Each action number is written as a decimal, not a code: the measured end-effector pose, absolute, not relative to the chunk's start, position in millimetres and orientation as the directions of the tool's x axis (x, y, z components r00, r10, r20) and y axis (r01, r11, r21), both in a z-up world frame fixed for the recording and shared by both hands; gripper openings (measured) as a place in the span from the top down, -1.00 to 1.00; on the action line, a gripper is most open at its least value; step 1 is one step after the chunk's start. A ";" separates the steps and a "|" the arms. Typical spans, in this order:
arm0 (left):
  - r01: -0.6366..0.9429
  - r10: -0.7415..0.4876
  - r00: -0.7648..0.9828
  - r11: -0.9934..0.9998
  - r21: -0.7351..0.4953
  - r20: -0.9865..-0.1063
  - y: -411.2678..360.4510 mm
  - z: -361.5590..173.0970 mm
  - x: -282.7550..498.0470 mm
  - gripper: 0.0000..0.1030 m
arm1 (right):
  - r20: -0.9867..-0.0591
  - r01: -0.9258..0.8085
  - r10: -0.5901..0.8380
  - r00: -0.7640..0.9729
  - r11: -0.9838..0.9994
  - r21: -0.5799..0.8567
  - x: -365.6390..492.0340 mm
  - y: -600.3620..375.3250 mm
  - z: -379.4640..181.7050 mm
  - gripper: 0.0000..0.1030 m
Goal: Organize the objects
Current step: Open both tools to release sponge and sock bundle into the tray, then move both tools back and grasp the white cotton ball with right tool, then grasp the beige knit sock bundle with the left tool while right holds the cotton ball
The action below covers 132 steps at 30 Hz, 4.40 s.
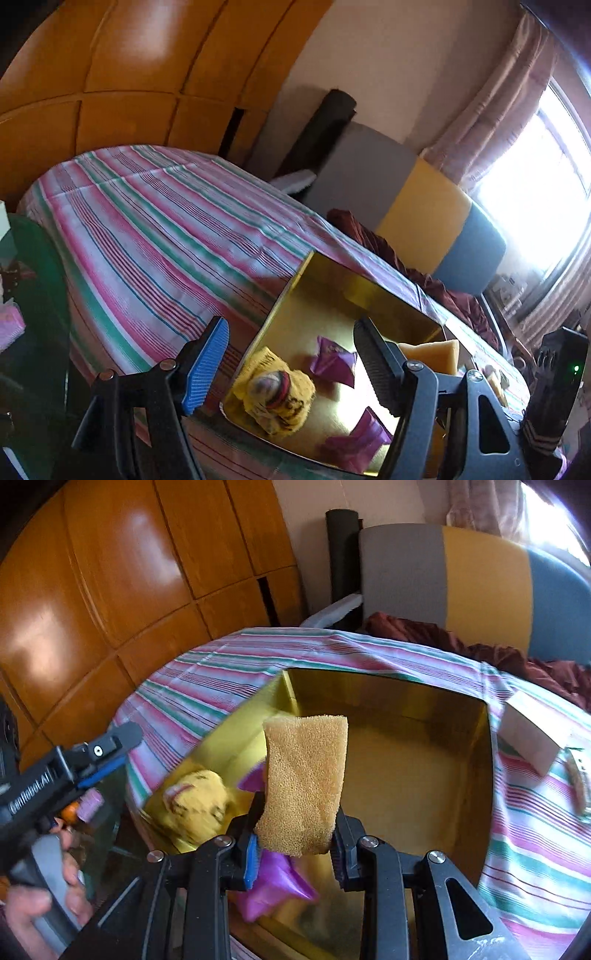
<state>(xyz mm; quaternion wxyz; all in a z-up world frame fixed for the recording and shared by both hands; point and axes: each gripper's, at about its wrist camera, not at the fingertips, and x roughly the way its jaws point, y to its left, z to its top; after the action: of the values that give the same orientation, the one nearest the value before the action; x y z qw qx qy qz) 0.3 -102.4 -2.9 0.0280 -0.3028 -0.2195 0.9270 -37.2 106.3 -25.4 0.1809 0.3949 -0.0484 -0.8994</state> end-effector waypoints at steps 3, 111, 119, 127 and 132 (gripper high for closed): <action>0.097 0.173 -0.823 -0.896 -0.434 -0.541 -108.9 -1.9 0.8 -0.39 | -0.699 0.310 -0.396 -0.596 -0.916 0.256 -43.1 92.9 -23.7 0.39; -0.736 0.686 -0.291 -0.606 -0.303 -0.667 239.2 7.2 76.7 -0.46 | -0.884 -0.387 0.031 -0.466 -0.906 0.172 114.4 587.5 -81.3 -0.16; -0.751 0.672 -0.242 -0.587 -0.304 -0.700 272.7 -1.0 73.7 -0.46 | -0.864 -0.419 0.044 -0.502 -0.886 0.198 121.9 594.6 -71.4 0.05; -0.764 0.651 -0.144 -0.552 -0.335 -0.745 329.5 -16.9 67.8 -0.46 | -0.824 -0.568 0.196 -0.532 -0.804 0.175 142.4 629.8 -55.5 0.05; -0.750 0.636 -0.093 -0.550 -0.366 -0.766 387.7 -30.6 61.9 -0.46 | -0.826 -0.608 0.231 -0.515 -0.777 0.162 144.9 638.0 -55.9 0.05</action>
<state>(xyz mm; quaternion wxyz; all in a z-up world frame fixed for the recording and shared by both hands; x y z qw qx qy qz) 61.9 387.7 -30.6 0.4706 -0.4818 0.0591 0.7369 144.9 638.0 -55.9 -0.2490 0.4248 -0.2220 -0.8416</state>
